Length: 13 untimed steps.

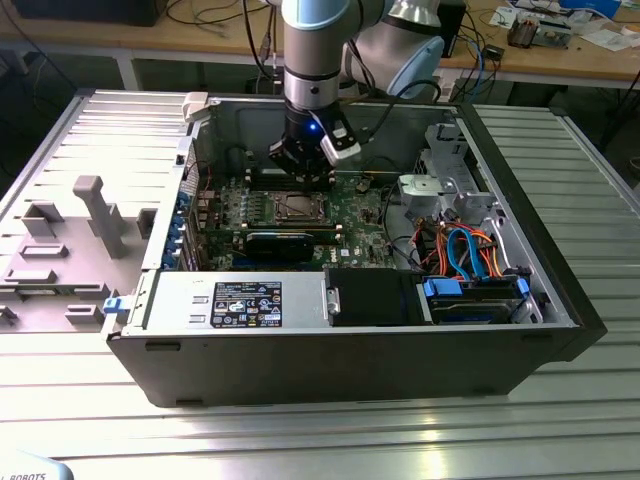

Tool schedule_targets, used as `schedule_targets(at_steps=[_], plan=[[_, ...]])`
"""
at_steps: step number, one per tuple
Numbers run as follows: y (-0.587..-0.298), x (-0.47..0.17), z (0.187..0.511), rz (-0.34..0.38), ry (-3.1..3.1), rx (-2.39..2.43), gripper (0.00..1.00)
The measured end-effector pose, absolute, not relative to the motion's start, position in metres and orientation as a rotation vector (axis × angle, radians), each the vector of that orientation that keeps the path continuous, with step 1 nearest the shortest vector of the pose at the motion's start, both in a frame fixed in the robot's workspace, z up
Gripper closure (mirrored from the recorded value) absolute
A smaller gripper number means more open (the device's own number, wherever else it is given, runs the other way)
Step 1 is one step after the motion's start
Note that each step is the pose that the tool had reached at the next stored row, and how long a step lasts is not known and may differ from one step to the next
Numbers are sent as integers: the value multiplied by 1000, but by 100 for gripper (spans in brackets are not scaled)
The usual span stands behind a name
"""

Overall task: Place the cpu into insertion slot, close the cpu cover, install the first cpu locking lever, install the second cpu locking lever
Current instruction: 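Install the first cpu locking lever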

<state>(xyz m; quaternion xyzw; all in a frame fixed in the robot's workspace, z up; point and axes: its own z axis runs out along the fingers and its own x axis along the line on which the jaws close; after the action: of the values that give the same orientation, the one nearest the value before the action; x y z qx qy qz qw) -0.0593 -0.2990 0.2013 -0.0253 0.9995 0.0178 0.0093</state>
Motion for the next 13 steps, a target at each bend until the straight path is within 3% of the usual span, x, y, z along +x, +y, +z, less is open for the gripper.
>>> schedule_targets(at_steps=[13], plan=[[-317, -59, 209, 54, 3122, -79, 89]])
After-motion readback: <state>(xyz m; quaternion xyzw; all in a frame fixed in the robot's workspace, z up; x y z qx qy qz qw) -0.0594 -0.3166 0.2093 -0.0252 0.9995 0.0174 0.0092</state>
